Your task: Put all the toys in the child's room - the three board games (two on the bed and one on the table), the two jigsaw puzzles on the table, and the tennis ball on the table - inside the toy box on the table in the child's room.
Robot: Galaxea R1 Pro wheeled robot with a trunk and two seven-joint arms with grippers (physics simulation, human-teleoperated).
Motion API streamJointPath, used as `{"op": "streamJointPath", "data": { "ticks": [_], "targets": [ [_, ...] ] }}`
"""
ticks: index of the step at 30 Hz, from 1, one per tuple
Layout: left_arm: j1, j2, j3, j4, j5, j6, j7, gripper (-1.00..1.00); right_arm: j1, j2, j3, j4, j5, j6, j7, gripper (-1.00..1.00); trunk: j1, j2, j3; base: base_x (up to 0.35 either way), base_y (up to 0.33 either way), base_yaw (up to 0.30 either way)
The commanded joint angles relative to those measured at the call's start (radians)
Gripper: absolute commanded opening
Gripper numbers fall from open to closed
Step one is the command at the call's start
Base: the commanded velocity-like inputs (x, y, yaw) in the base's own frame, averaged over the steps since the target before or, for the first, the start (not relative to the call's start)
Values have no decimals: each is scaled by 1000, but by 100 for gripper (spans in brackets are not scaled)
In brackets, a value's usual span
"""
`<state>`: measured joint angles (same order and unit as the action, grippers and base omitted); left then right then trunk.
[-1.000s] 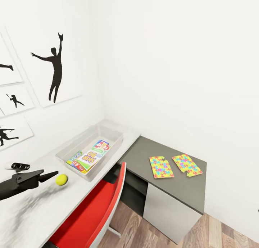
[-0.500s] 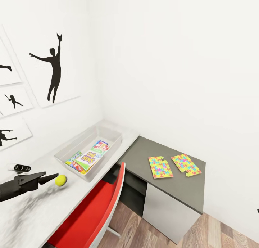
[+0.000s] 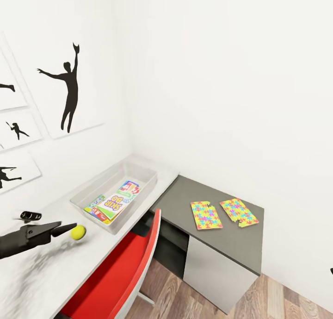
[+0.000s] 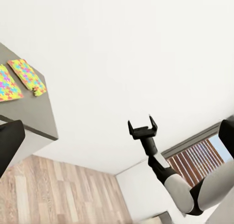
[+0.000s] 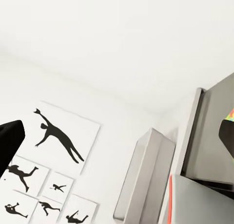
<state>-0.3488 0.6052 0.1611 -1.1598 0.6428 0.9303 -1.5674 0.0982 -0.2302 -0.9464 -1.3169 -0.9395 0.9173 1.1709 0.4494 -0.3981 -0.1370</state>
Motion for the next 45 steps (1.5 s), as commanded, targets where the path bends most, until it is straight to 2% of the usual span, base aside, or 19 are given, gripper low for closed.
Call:
{"op": "streamJointPath", "data": {
  "ticks": [1,31,39,45],
  "targets": [
    [-1,1,-1,-8,0,10,-3,100,0,-1,1,0,-3,5,0,100,1,-2,-1,0,0,-112],
    [-1,1,-5,-47,1,12,-3,100,-1,-8,1,4,-5,5,1,100,1,-2,37,-58,0,-197],
    [-2,-2,-40,-51,-9,16,-1,100,-1,-11,0,31,-4,5,1,100,1,-2,48,0,0,-207],
    [-3,-3,-45,-53,-14,17,-1,100,-1,-12,-1,58,-3,5,1,100,1,-2,55,0,0,-207]
  ]
}}
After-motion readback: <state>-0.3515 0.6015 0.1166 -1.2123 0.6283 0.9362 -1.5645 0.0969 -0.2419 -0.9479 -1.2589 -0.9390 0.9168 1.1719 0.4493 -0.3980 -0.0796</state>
